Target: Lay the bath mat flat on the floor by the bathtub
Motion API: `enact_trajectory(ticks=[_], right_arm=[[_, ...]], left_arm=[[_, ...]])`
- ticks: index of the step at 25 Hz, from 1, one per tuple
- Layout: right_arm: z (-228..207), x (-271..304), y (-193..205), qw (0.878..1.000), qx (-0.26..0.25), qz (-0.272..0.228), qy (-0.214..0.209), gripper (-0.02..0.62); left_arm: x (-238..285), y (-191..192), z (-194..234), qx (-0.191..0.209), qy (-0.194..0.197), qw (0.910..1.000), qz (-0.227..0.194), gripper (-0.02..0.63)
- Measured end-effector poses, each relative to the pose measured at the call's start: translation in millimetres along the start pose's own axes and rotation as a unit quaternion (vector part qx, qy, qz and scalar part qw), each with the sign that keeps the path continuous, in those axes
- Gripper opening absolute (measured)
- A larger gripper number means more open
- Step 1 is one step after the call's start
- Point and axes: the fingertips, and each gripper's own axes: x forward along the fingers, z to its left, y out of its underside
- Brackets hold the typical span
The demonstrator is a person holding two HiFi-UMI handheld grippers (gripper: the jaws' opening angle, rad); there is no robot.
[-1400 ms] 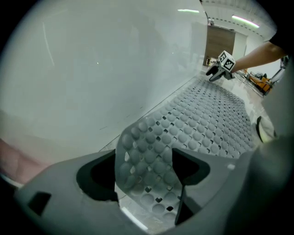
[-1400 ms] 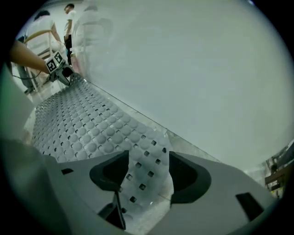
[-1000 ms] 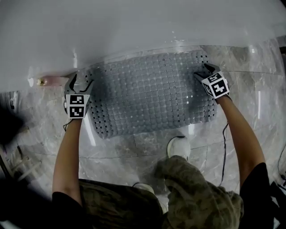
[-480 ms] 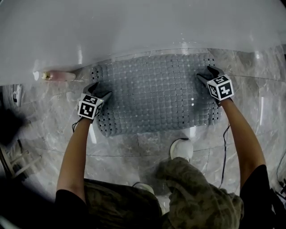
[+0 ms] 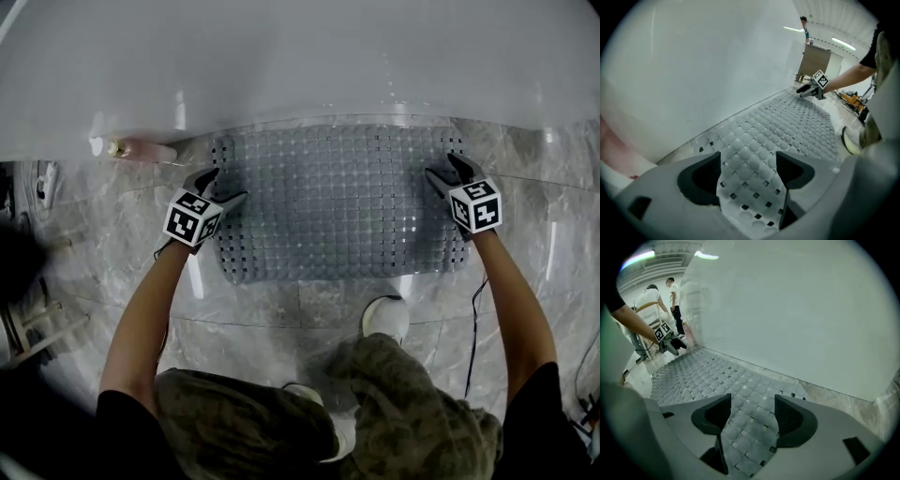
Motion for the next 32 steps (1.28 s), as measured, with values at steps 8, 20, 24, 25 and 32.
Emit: enact_trajectory(ticks=[8, 20, 24, 25, 32], right_arm=[[39.4, -91.5, -51.9, 0.985, 0.120, -0.120, -0.009, 0.261], [67.5, -66.9, 32.7, 0.994, 0.078, -0.077, -0.025, 0.261], [66.6, -61.6, 25.2, 0.993, 0.077, -0.084, -0.027, 0.261], [68.1, -64.0, 20.7, 0.992, 0.083, -0.088, -0.028, 0.261], [88.5, -158.0, -55.2, 0.981, 0.139, -0.130, -0.029, 0.261]], left_arm=[[-132.4, -12.9, -10.6, -0.098, -0.047, 0.9883, -0.107, 0.362], [-44.3, 154.9, -78.4, -0.130, -0.073, 0.9888, 0.003, 0.362], [-45.8, 154.4, -80.1, -0.133, -0.073, 0.9885, 0.006, 0.364], [-48.4, 153.3, -79.3, -0.138, -0.072, 0.9878, 0.004, 0.362], [-142.7, 81.7, -70.6, -0.158, -0.087, 0.9826, -0.044, 0.359]])
